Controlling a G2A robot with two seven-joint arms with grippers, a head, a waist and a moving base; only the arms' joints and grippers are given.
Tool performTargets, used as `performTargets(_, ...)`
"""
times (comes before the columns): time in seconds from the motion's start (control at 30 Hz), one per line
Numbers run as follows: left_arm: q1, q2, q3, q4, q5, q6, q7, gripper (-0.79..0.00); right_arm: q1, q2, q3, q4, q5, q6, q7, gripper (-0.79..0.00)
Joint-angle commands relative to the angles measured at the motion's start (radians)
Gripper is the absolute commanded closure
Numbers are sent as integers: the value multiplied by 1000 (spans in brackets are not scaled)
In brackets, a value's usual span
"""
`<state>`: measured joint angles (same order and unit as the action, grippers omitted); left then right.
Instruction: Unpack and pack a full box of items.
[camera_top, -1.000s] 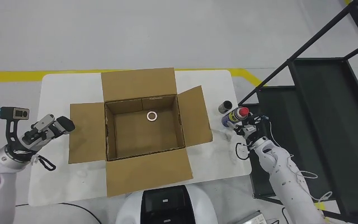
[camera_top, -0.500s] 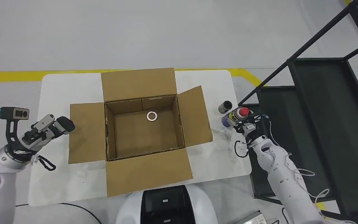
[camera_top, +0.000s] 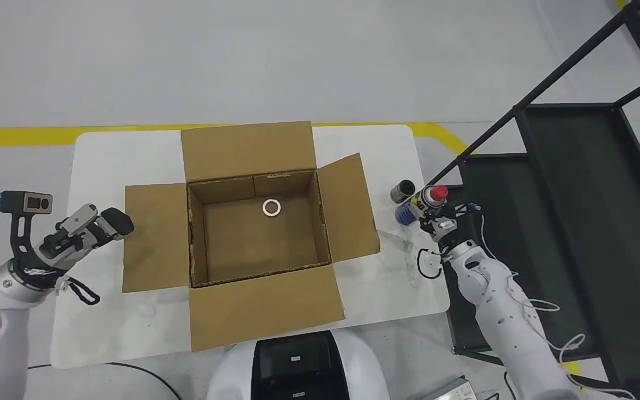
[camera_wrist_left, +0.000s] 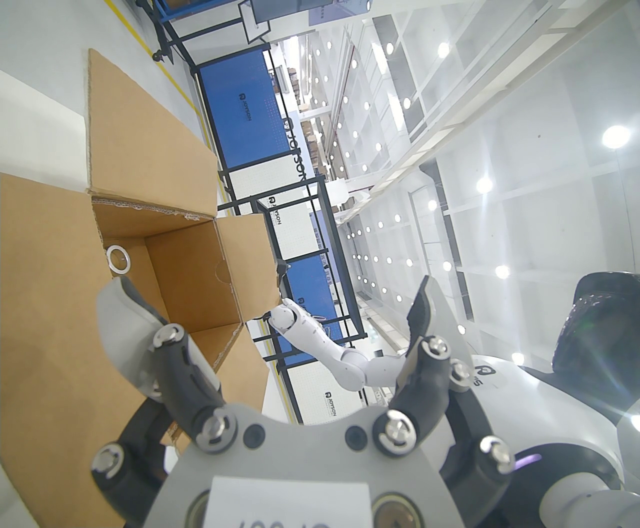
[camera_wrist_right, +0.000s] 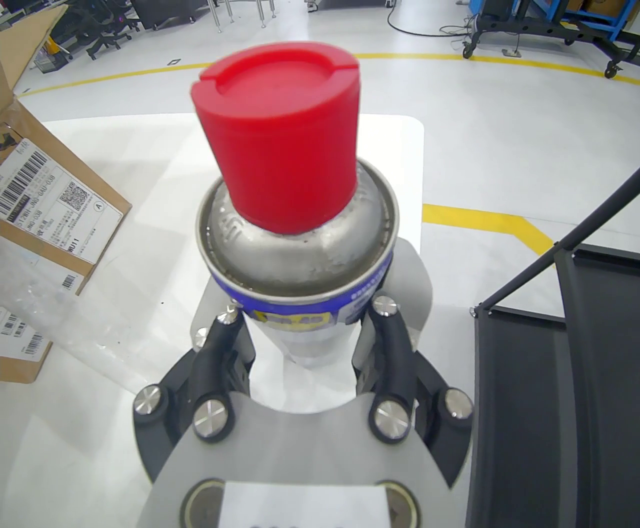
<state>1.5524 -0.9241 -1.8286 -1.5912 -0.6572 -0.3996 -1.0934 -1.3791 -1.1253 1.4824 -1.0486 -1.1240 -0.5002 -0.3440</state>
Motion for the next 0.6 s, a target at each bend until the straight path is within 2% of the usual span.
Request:
performTargets(0.0,0,0,0,0,0,0,0,-785,-17,3,13,-20,-5,-3,-22,0)
performTargets(0.17,0,0,0,0,0,0,0,-785,-113,14,63,-177,-45,23,-87,0)
performTargets(0.37,0,0,0,0,0,0,0,-785,-307,24,137,-545,-127,77,-160,0)
performTargets(0.57,0,0,0,0,0,0,0,-785,-424,32,191,-832,-182,31,-139,0)
